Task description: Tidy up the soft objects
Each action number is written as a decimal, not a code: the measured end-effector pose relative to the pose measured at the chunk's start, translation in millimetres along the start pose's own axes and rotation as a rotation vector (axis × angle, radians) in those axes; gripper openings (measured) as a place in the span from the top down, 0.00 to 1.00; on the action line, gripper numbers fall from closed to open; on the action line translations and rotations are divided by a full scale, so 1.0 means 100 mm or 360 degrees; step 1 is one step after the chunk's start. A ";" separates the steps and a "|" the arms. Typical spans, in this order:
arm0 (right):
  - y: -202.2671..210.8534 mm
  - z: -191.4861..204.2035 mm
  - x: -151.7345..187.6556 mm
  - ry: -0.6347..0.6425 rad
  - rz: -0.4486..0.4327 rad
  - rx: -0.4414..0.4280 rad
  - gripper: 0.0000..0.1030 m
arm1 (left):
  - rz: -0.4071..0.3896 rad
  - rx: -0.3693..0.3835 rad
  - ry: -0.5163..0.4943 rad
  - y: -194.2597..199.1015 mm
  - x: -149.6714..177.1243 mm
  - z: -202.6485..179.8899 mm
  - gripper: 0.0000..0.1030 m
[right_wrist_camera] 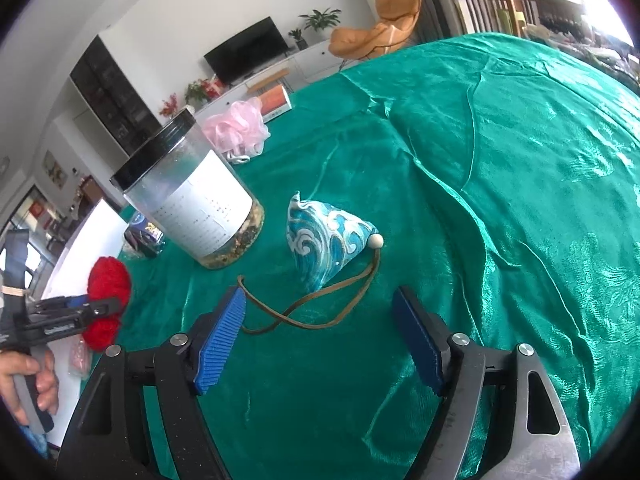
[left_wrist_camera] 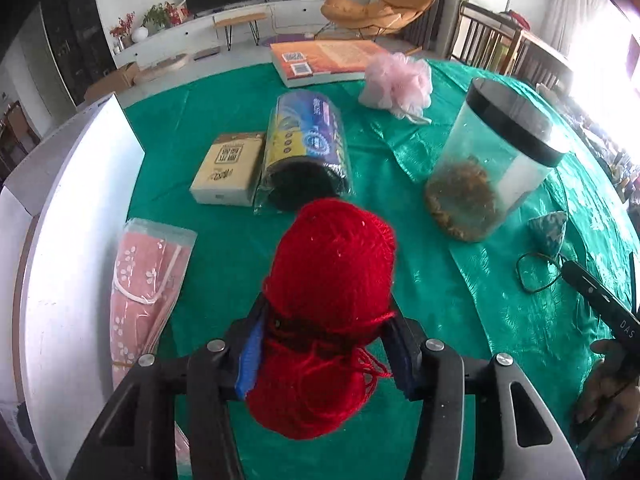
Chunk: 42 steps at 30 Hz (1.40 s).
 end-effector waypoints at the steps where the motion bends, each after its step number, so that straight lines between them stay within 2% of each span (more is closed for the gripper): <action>1: 0.00 0.00 0.00 -0.0008 -0.0002 -0.0007 0.24 | -0.0006 -0.0032 -0.0016 -0.01 0.02 -0.02 0.25; 3: 0.01 -0.02 0.00 -0.0022 -0.0007 -0.0022 0.24 | 0.0032 -0.0074 -0.0069 -0.12 0.11 -0.06 0.08; 7: 0.03 -0.05 0.00 -0.0055 -0.0009 -0.0056 0.24 | 0.0065 -0.0173 -0.0198 -0.28 0.25 -0.08 0.08; 9: 0.04 -0.04 0.00 -0.0030 0.0017 -0.0011 0.24 | 0.0051 -0.0213 -0.0215 -0.30 0.28 -0.06 0.08; 12: 0.10 -0.01 -0.06 0.0015 -0.0002 0.0133 0.23 | 0.0049 -0.0180 -0.0153 -0.34 0.29 -0.02 0.08; 15: 0.02 0.04 -0.21 0.0016 0.0044 0.0111 0.23 | 0.0031 -0.0152 -0.0102 -0.37 0.26 0.01 0.09; 17: -0.14 0.09 -0.29 0.0016 0.0123 0.0077 0.23 | 0.0021 -0.0091 -0.0071 -0.39 0.24 0.03 0.32; 18: -0.25 0.11 -0.30 0.0008 0.0209 0.0064 0.26 | 0.0024 -0.0004 -0.0014 -0.39 0.21 0.04 0.55; 19: -0.37 0.11 -0.31 0.0014 0.0299 0.0098 0.61 | 0.0043 -0.0020 0.0026 -0.39 0.18 0.07 0.56; 20: -0.44 0.13 -0.33 0.0059 0.0329 0.0141 0.68 | 0.0040 -0.0001 0.0065 -0.37 0.16 0.10 0.56; 23: -0.46 0.14 -0.57 0.0130 0.0295 0.0280 0.71 | -0.0001 0.0110 0.0223 -0.21 0.07 0.21 0.56; 26: -0.32 0.21 -1.04 0.0155 0.0166 0.0298 0.71 | -0.0095 0.0191 0.0343 0.12 -0.08 0.35 0.56; 29: -0.05 0.58 -1.52 0.0327 0.0028 0.0293 0.71 | -0.0217 0.0254 0.0448 0.59 -0.19 0.62 0.56; 32: 0.24 1.16 -1.74 0.0521 -0.0041 0.0214 0.71 | -0.0314 0.0218 0.0467 1.07 -0.19 0.98 0.56; 35: 0.53 1.93 -1.70 0.0663 -0.0061 0.0014 0.71 | -0.0367 0.0103 0.0463 1.55 -0.02 1.45 0.56; 39: 0.79 3.06 -1.26 0.0788 0.0056 -0.0398 0.70 | -0.0350 -0.0231 0.0465 2.12 0.46 2.32 0.53; 41: 0.83 3.63 -0.90 0.0835 0.0180 -0.0630 0.70 | -0.0328 -0.0398 0.0516 2.33 0.72 2.67 0.43; 42: 0.83 3.83 -0.74 0.0852 0.0232 -0.0700 0.70 | -0.0319 -0.0476 0.0557 2.42 0.85 2.85 0.25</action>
Point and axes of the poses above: each gripper's, at about its wrist camera, not at the fingertips, and y roughly against the way its jaws point, z to its left, x to its underside, the point moved 3 cm from there along -y, roughly the way its jaws point, and after that the axes turned 5 degrees about -z, right-handed, at the moved point
